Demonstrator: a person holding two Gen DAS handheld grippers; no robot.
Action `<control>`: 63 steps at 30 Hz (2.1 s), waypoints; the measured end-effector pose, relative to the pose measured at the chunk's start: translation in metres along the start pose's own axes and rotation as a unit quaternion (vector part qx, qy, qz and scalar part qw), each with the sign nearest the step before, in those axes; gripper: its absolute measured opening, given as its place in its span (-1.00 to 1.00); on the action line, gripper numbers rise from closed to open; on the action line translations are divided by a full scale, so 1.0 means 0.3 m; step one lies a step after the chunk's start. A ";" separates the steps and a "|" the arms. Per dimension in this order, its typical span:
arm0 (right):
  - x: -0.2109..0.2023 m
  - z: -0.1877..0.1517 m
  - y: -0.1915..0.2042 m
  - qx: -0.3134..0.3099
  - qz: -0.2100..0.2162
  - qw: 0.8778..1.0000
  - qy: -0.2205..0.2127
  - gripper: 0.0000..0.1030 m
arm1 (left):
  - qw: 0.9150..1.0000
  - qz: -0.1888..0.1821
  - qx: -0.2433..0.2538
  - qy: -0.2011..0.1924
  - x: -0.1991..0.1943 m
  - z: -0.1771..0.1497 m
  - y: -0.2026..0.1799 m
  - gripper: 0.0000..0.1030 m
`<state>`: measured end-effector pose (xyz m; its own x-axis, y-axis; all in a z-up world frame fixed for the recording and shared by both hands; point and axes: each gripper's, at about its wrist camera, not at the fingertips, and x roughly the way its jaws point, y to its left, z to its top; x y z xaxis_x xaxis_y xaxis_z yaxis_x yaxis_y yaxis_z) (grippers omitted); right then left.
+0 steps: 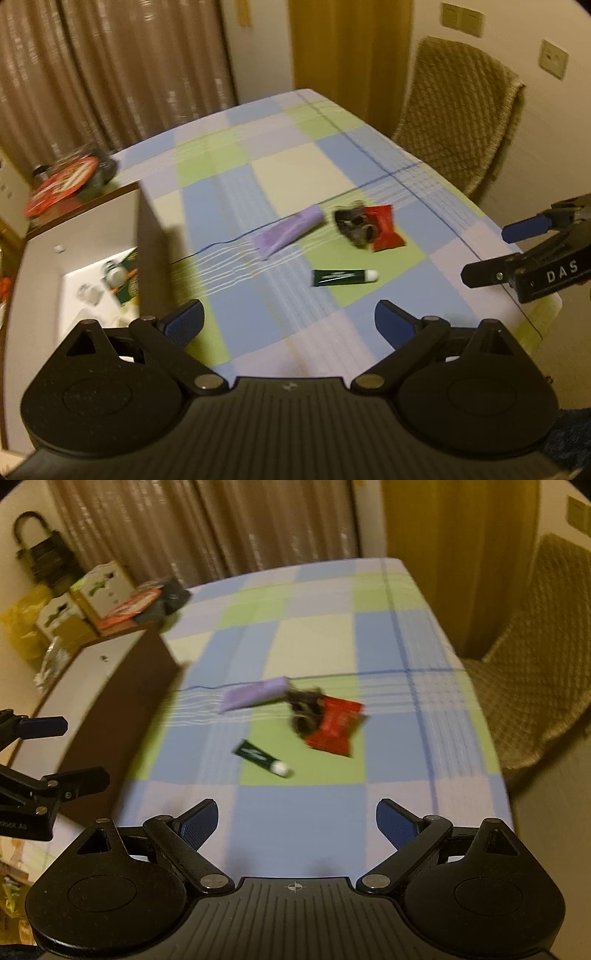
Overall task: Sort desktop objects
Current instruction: 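Grasp the green lip balm tube with the left tool, then grasp the red candy packet with the right tool while the left tool holds the lip balm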
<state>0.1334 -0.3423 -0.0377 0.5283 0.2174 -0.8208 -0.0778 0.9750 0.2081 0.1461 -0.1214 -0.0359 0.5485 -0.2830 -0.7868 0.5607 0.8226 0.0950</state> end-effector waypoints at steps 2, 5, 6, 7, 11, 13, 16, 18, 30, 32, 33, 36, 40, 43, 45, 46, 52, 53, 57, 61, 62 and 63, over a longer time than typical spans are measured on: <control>0.009 0.001 -0.039 0.012 -0.005 1.000 0.003 0.84 | 1.000 -0.005 0.013 0.004 0.036 0.011 -0.027 0.88; 0.028 0.009 -0.089 0.026 -0.010 1.000 0.006 0.84 | 1.000 -0.016 0.018 0.010 0.085 0.029 -0.051 0.88; 0.033 0.014 -0.102 0.029 -0.011 1.000 0.007 0.84 | 1.000 -0.020 0.017 0.012 0.100 0.034 -0.055 0.88; 0.043 0.017 -0.116 0.030 -0.013 0.999 0.008 0.84 | 0.999 -0.023 0.018 0.014 0.116 0.040 -0.060 0.86; 0.075 0.035 -0.163 0.039 -0.021 0.999 0.017 0.84 | 0.999 -0.029 0.008 0.027 0.204 0.068 -0.077 0.66; 0.094 0.043 -0.184 0.043 -0.023 0.999 0.023 0.84 | 0.999 -0.032 -0.003 0.036 0.252 0.084 -0.077 0.59; 0.125 0.055 -0.210 0.048 -0.027 0.998 0.032 0.84 | 0.998 -0.037 -0.016 0.052 0.328 0.104 -0.082 0.59; 0.143 0.059 -0.230 0.051 -0.030 0.997 0.039 0.84 | 0.997 -0.041 -0.019 0.063 0.379 0.111 -0.091 0.60; 0.206 0.068 -0.322 0.068 -0.042 0.995 0.061 0.84 | 0.987 -0.073 0.141 0.030 0.502 0.066 -0.190 0.58; 0.218 0.065 -0.333 0.074 -0.042 0.994 0.066 0.84 | 0.979 -0.073 0.190 0.029 0.518 0.066 -0.202 0.50; 0.222 0.065 -0.336 0.076 -0.042 0.994 0.068 0.84 | 0.974 -0.073 0.213 0.029 0.527 0.066 -0.207 0.44; 0.233 0.067 -0.343 0.081 -0.040 0.993 0.071 0.84 | 0.969 -0.084 0.228 0.049 0.580 0.084 -0.196 0.17; 0.235 0.072 -0.354 0.084 -0.039 0.993 0.071 0.84 | 0.970 -0.120 0.196 0.081 0.630 0.104 -0.148 0.01; 0.245 0.074 -0.364 0.091 -0.042 0.992 0.073 0.84 | 0.970 -0.160 0.153 0.099 0.641 0.114 -0.109 -0.56; 0.253 0.077 -0.366 0.094 -0.043 0.992 0.074 0.84 | 0.971 -0.160 0.145 0.105 0.632 0.109 -0.103 -0.74; 0.256 0.080 -0.365 0.094 -0.042 0.992 0.074 0.84 | 0.971 -0.161 0.137 0.110 0.625 0.104 -0.101 -0.74; 0.284 0.111 -0.337 0.082 -0.030 0.994 0.063 0.84 | 0.978 -0.155 0.071 0.121 0.594 0.071 -0.063 -0.73; 0.291 0.118 -0.330 0.080 -0.027 0.995 0.060 0.84 | 0.978 -0.156 0.064 0.120 0.594 0.070 -0.059 -0.73; 0.324 0.152 -0.295 0.071 -0.003 0.997 0.034 0.84 | 0.982 -0.144 0.052 0.111 0.591 0.069 -0.063 -0.75; 0.374 0.194 -0.258 0.063 0.012 0.998 0.013 0.83 | 0.984 -0.145 0.040 0.093 0.551 0.076 -0.051 -0.76; 0.389 0.204 -0.247 0.061 0.012 0.998 0.011 0.83 | 0.985 -0.142 0.038 0.088 0.538 0.082 -0.045 -0.76; 0.404 0.215 -0.237 0.059 0.013 0.998 0.008 0.83 | 0.986 -0.139 0.036 0.083 0.526 0.090 -0.039 -0.76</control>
<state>0.2576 -0.3882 -0.1177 0.5131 0.2441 -0.8229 0.0089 0.9572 0.2894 0.2428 -0.1888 -0.1447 0.2618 -0.4024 -0.8772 0.7205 0.6862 -0.0997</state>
